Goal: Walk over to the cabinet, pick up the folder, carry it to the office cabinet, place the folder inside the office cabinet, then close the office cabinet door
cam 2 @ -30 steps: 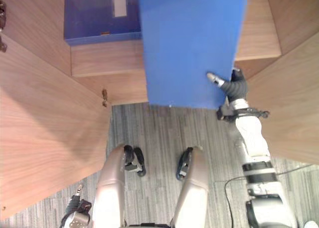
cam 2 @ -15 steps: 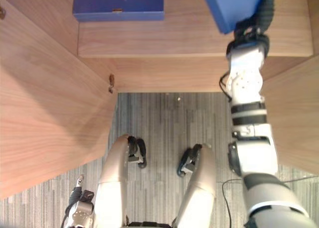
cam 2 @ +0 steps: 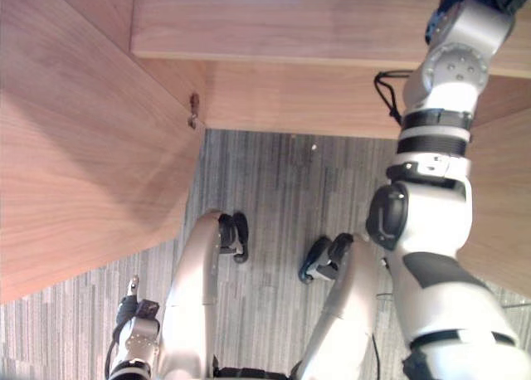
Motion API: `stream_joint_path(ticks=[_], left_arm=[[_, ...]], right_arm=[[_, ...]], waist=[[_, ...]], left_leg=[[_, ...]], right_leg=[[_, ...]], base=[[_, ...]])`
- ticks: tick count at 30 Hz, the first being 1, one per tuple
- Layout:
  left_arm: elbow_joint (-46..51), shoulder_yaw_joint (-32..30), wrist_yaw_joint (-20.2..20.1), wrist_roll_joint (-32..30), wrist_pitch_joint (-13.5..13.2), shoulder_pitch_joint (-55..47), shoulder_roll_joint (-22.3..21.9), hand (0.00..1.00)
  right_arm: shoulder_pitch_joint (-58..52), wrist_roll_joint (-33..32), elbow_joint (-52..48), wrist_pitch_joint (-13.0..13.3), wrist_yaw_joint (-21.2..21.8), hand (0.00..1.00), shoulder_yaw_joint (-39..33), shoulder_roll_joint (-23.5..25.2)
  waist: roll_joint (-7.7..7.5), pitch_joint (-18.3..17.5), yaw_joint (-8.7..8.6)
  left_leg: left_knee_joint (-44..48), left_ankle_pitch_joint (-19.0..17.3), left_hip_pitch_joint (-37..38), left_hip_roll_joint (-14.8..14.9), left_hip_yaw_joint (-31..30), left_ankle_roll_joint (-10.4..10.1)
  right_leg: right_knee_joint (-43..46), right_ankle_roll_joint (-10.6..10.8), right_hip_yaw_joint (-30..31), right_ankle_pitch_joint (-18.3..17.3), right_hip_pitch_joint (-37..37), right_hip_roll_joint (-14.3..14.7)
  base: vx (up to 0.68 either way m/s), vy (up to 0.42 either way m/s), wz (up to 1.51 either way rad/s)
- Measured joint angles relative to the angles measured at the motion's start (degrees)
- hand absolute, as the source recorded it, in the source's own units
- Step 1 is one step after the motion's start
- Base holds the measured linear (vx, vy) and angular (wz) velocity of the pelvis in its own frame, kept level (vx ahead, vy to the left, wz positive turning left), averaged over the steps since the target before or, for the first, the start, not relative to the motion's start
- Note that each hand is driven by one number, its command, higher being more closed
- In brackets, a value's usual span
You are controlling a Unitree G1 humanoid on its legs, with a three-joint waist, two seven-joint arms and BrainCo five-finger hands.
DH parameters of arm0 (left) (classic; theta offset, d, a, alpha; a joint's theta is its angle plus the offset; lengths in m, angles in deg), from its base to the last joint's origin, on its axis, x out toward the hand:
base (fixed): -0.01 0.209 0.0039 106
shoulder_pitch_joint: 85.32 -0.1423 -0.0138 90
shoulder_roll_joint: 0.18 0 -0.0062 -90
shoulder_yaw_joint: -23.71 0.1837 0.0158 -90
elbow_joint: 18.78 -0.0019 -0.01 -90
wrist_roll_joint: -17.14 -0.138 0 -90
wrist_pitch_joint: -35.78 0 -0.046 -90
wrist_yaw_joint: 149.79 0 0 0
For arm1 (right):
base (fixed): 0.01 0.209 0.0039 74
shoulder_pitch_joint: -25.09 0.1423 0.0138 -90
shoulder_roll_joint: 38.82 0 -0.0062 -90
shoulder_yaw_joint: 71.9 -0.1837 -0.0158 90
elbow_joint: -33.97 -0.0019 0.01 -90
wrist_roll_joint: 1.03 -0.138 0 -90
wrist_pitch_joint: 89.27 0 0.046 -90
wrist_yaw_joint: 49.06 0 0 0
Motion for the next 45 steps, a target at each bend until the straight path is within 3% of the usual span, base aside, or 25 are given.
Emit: stream_joint_path(ticks=[11,12,18,22,28,38,45], left_arm=[[1.7,-2.1,2.8,-1.2,-0.5,0.0,-0.2,0.00],[1.9,-2.1,2.8,-1.3,-0.5,0.0,-0.1,0.00],[2.1,-2.1,2.8,-1.6,-0.5,-0.1,0.0,0.00],[2.5,-2.1,2.8,-1.9,-0.5,-0.5,-0.1,0.00],[2.8,-2.0,2.4,-1.9,-0.9,-1.5,-0.1,0.00],[5.2,-0.8,1.3,-1.9,-1.1,-1.5,-0.1,0.00],[6.1,0.8,0.8,-2.7,-1.2,-1.4,-0.2,0.00]], right_arm=[[2.6,1.4,1.5,-0.9,-1.5,1.00,3.4,-3.1],[2.6,1.4,1.7,-1.1,-1.5,0.00,4.9,-3.9],[3.9,1.5,1.8,-1.3,-1.3,0.00,8.3,-5.5],[7.1,3.8,1.1,-1.8,2.4,0.00,12.1,-8.2],[7.9,9.8,0.8,-5.6,7.4,0.00,16.6,-11.1],[7.8,16.2,1.3,-9.3,9.8,0.00,22.8,-11.1],[3.2,22.5,3.6,-13.4,11.7,0.00,22.6,-9.1]], waist=[[0.75,0.3,0.20],[0.80,0.3,0.17],[0.86,0.3,0.16],[0.86,0.3,0.17],[0.86,0.3,0.32],[1.28,0.5,1.00],[1.92,0.5,1.01]], left_leg=[[4.4,0.5,-7.5,0.0,-2.0,-0.8],[5.0,0.6,-8.6,0.1,-2.2,-0.9],[5.3,1.1,-9.7,0.0,-2.7,-1.3],[4.4,1.7,-9.8,-0.2,-2.7,-1.4],[3.2,2.2,-9.8,-0.3,-3.1,-1.9],[2.2,2.4,-9.3,0.2,-3.2,-2.2],[-0.3,2.8,-6.7,0.2,-3.6,-2.6]], right_leg=[[5.5,-1.2,-0.2,-1.8,-6.4,-0.2],[6.2,-1.4,-0.1,-1.9,-7.5,-0.3],[6.9,-1.7,-0.4,-2.1,-8.4,-0.6],[6.4,-1.7,-0.9,-2.2,-8.3,-1.0],[5.4,-1.8,-1.7,-2.1,-7.9,-0.9],[4.5,-1.8,-2.0,-2.1,-7.7,-0.1],[1.8,-2.0,-3.5,-1.9,-4.5,0.1]], base=[[0.00,-0.053,0.05],[-0.01,-0.046,0.00],[0.00,-0.044,0.03],[0.02,-0.044,0.06],[0.03,-0.034,0.02],[0.01,-0.010,-0.01],[0.02,-0.012,0.01]])
